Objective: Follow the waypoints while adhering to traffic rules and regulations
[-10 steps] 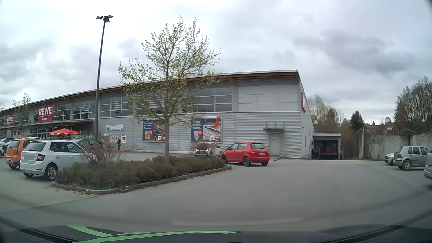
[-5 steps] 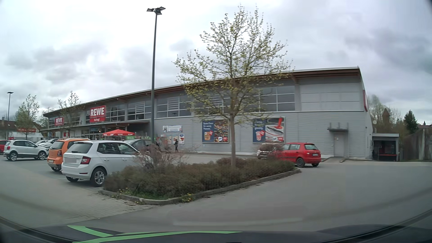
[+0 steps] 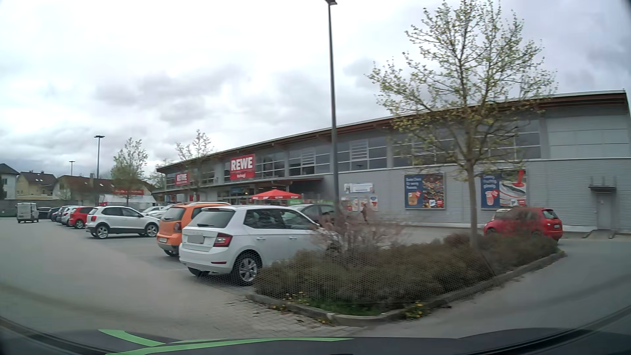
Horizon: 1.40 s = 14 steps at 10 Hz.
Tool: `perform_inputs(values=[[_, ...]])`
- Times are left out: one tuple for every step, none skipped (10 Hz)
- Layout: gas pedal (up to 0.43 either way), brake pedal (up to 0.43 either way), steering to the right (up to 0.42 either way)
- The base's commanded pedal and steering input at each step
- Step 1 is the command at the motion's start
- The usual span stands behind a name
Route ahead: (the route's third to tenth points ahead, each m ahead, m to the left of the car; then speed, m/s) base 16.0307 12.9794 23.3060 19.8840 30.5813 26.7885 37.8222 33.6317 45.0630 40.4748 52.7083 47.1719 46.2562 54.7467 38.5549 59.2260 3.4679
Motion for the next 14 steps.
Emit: perform_inputs(values=[[0.138, 0.000, -0.690], [0.118, 0.000, -0.674], [0.118, 0.000, -0.655], [0.118, 0.000, -0.635], [0.118, 0.000, -0.610], [0.118, 0.000, -0.589], [0.110, 0.000, -0.562], [0.110, 0.000, -0.525], [0.110, 0.000, -0.479], [0.110, 0.000, -0.424], [0.110, 0.000, -0.370], [0.110, 0.000, -0.326], [0.110, 0.000, -0.271], [0.110, 0.000, -0.227]])
